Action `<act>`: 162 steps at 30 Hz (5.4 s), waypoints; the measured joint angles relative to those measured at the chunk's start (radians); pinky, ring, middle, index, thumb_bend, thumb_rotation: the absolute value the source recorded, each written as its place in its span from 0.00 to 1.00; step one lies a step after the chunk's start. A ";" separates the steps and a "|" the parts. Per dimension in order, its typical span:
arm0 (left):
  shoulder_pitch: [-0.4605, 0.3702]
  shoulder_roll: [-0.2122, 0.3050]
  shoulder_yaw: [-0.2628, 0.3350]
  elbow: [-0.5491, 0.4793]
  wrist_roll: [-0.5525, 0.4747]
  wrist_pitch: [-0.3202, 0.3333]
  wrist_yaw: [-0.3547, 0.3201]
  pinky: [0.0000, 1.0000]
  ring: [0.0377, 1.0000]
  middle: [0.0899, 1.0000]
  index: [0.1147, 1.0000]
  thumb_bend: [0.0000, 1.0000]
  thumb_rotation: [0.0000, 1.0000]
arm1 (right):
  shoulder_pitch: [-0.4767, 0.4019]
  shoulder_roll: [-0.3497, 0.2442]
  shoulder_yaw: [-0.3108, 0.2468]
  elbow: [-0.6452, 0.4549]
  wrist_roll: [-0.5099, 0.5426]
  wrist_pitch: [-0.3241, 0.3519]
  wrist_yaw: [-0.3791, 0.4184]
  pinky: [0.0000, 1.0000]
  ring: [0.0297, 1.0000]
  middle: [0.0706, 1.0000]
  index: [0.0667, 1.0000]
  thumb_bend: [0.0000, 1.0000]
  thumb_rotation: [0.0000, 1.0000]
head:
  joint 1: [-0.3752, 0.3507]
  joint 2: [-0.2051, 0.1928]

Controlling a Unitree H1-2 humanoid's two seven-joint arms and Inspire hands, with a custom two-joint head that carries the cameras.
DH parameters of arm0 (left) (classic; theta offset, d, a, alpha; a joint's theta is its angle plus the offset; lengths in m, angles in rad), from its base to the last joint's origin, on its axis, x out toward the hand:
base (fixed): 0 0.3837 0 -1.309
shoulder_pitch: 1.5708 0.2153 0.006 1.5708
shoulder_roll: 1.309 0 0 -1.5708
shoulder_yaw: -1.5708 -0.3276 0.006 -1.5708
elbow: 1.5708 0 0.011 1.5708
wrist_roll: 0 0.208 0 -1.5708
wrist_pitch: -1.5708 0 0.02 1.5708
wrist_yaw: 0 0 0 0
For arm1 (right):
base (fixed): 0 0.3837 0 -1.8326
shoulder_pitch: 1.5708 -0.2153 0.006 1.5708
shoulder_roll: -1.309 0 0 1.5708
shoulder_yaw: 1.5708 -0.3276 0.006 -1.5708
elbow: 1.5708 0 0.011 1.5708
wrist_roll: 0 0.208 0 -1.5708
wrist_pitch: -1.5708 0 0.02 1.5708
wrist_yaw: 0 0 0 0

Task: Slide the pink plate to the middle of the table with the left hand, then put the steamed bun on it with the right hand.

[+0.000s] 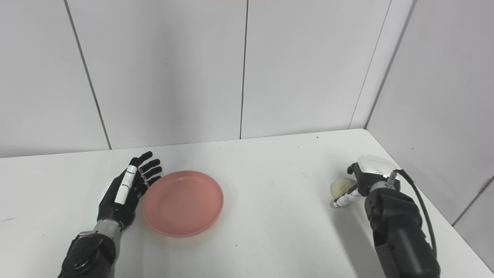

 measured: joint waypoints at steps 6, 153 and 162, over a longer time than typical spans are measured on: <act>0.000 0.000 0.000 0.000 0.000 0.002 0.000 0.78 0.80 0.78 0.77 0.73 0.75 | 0.001 -0.003 0.000 0.000 0.002 0.000 -0.011 0.66 0.80 0.83 0.75 1.00 0.36 | 0.000 0.000; -0.085 -0.075 -0.054 0.176 0.024 -0.110 0.000 0.72 0.74 0.72 0.73 0.80 0.76 | -0.262 0.320 0.490 -0.155 -0.030 -0.054 0.125 0.12 0.18 0.28 0.45 0.52 0.12 | 0.339 0.029; -0.085 -0.075 -0.054 0.174 0.024 -0.109 0.000 0.72 0.75 0.74 0.74 0.77 0.77 | -0.259 0.319 0.513 -0.050 -0.019 -0.083 0.076 0.13 0.20 0.43 0.45 0.53 0.00 | 0.318 0.035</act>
